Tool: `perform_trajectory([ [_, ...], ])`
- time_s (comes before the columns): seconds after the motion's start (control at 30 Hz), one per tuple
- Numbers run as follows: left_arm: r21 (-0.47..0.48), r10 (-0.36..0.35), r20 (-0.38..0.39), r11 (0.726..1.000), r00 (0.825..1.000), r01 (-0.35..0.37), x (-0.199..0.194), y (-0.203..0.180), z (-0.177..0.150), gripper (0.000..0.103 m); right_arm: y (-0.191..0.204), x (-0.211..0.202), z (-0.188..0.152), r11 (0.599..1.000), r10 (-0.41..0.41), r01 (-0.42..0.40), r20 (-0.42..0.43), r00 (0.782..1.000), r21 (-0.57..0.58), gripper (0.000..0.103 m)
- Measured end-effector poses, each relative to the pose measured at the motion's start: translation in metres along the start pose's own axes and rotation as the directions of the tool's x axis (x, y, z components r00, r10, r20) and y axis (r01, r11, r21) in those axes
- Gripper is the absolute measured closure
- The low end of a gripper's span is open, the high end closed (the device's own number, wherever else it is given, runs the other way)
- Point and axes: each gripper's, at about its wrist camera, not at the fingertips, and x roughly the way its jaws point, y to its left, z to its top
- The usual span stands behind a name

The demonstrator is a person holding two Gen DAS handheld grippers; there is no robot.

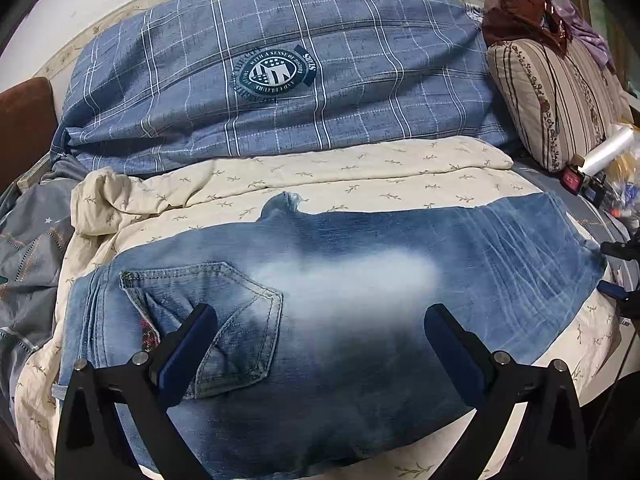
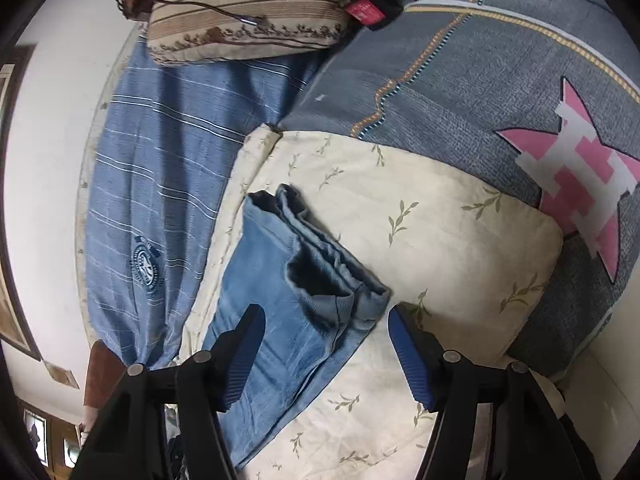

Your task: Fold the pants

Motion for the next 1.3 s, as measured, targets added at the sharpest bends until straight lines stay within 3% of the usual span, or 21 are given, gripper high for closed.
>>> perform_trajectory([
  [0.1,-0.016,-0.002,-0.005,1.000,1.000,0.002,0.002,0.003,0.001,0.000,0.012,0.006,-0.001,0.997,-0.043,0.044,0.012,0.999,-0.059,0.037],
  [0.17,-0.028,-0.002,-0.015,1.000,1.000,0.002,0.003,0.005,0.000,0.000,0.016,0.005,-0.002,0.993,-0.066,0.068,0.024,0.998,-0.094,0.044],
  [0.23,-0.039,-0.004,-0.025,0.999,1.000,0.003,0.005,0.007,0.000,0.000,0.018,0.008,-0.003,0.990,-0.078,0.079,0.015,0.997,-0.113,0.073],
  [0.33,-0.047,0.008,-0.029,0.999,1.000,-0.009,0.006,0.010,0.001,0.000,0.024,0.006,-0.006,0.983,-0.104,0.109,0.037,0.994,-0.146,0.078],
  [0.57,-0.116,0.018,-0.027,0.993,0.999,-0.021,0.004,0.031,0.003,0.000,0.078,-0.013,-0.036,0.924,-0.030,0.094,0.176,0.984,-0.370,0.084],
  [0.77,-0.192,0.023,-0.020,0.981,1.000,-0.027,-0.002,0.057,0.003,0.000,0.144,-0.005,-0.095,0.774,0.020,0.116,0.206,0.978,-0.622,0.085],
  [0.9,-0.208,0.041,-0.001,0.977,0.999,-0.041,-0.009,0.071,0.002,0.000,0.175,0.013,-0.141,0.664,0.029,0.083,0.137,0.990,-0.743,0.085],
  [1.0,-0.223,0.045,0.005,0.974,0.999,-0.043,-0.014,0.081,0.001,0.000,0.190,0.033,-0.170,0.604,0.011,0.049,0.069,0.998,-0.795,0.085],
  [1.1,-0.240,0.045,0.002,0.970,0.999,-0.043,-0.015,0.089,0.000,0.000,0.201,0.062,-0.200,0.556,-0.048,-0.008,-0.042,0.998,-0.831,0.082],
  [1.17,-0.248,0.047,0.000,0.968,0.999,-0.045,-0.016,0.092,0.000,0.000,0.203,0.086,-0.218,0.539,-0.133,-0.029,-0.120,0.984,-0.842,0.080],
  [1.23,-0.254,0.046,-0.002,0.966,0.999,-0.045,-0.016,0.095,-0.001,0.000,0.204,0.099,-0.233,0.468,-0.226,0.003,-0.116,0.967,-0.884,0.079],
  [1.27,-0.257,0.047,-0.001,0.965,0.999,-0.045,-0.017,0.097,-0.001,0.000,0.207,0.097,-0.239,0.414,-0.235,0.013,-0.093,0.968,-0.910,0.079],
  [1.3,-0.260,0.046,0.001,0.965,0.999,-0.044,-0.018,0.098,-0.001,0.000,0.208,0.093,-0.240,0.398,-0.225,0.002,-0.096,0.970,-0.917,0.077],
])
